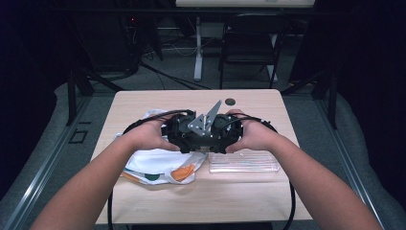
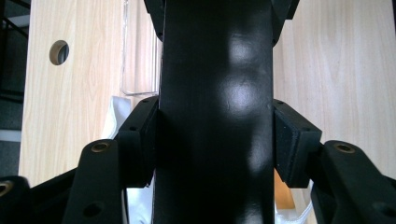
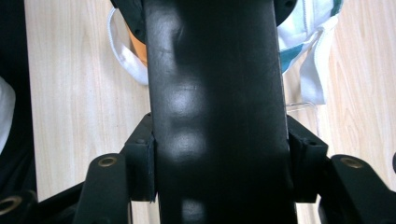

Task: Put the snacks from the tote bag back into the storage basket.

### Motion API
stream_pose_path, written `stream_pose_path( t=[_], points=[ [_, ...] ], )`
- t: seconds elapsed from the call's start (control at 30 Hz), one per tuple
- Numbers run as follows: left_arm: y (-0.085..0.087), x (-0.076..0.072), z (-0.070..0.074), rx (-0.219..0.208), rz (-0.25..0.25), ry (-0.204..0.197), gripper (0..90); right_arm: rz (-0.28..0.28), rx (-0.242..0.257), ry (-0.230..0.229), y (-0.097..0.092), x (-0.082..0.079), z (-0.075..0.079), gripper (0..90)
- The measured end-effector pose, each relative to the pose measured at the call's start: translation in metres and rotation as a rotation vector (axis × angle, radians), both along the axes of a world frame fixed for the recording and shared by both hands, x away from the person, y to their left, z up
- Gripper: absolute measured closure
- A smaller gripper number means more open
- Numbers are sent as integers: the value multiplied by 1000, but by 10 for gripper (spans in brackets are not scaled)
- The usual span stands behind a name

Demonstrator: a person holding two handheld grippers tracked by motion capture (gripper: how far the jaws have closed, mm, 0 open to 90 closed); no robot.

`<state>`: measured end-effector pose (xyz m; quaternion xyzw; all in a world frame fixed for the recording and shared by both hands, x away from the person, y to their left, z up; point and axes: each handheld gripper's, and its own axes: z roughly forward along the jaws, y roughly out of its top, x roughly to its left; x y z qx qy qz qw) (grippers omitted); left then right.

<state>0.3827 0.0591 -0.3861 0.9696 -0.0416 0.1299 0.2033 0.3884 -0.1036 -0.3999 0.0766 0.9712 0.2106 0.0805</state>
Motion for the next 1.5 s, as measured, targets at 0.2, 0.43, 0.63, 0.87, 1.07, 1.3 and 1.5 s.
stream_pose_path(
  t=[0.2,0.43,0.63,0.87,1.07,1.3,1.5],
  points=[
    [2,1,-1,-26,17,7,395,2,-11,-6,0,-1,2,417],
    [6,3,-2,-43,32,19,376,-11,16,-9,1,-1,1,419],
    [8,3,-2,-50,31,22,375,-1,-2,0,0,0,2,420],
    [12,4,0,-75,49,14,300,6,-26,1,-1,2,2,420],
    [16,2,1,-93,48,0,293,-1,-26,10,-4,2,0,420],
    [25,1,4,-104,73,-13,293,-8,-54,14,-12,3,-5,420],
    [39,1,1,-120,119,-3,295,-19,-43,4,-22,6,-4,420]
  ],
)
